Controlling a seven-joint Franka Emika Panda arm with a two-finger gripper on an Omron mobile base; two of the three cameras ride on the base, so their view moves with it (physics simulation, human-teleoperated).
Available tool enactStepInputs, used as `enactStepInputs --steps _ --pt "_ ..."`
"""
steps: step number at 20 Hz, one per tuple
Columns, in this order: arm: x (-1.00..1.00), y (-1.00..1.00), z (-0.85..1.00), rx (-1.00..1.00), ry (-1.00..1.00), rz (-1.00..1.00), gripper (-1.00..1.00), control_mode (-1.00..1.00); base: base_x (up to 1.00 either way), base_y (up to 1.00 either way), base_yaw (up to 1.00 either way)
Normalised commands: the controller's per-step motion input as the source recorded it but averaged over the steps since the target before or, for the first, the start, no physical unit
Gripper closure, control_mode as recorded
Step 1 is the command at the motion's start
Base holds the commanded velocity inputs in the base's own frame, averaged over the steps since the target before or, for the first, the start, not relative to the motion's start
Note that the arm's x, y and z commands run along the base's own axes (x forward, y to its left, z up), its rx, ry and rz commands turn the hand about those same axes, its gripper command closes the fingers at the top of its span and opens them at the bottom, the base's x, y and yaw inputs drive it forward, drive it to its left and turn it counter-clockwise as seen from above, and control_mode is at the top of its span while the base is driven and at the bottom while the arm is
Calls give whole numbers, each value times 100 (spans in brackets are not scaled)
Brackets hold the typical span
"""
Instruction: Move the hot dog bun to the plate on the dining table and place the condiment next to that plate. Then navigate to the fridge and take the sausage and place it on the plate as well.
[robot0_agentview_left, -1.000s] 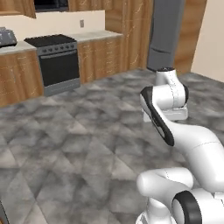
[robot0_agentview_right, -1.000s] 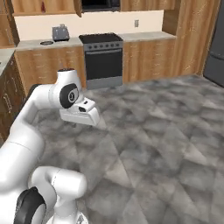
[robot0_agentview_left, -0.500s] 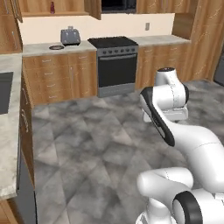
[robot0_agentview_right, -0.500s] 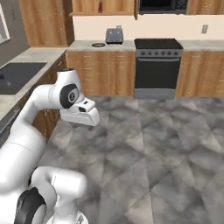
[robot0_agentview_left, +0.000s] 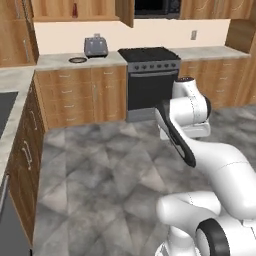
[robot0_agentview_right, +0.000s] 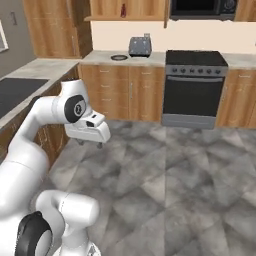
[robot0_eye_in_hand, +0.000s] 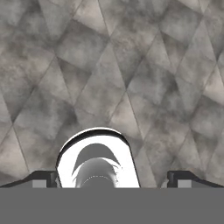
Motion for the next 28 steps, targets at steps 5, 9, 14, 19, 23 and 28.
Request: enactStepInputs --steps 5,9,14,19,23,28 --pt "0 0 0 0 0 0 -100 100 100 -34 18" --pt "0 0 0 0 0 0 -100 100 100 -22 19" --pt "0 0 0 0 0 0 -100 100 100 -20 18" --pt "0 0 0 0 0 0 -100 100 100 -15 17" --pt "0 0 0 0 0 0 -100 100 100 -14 17" --pt "0 0 0 0 0 0 -100 100 100 -19 15"
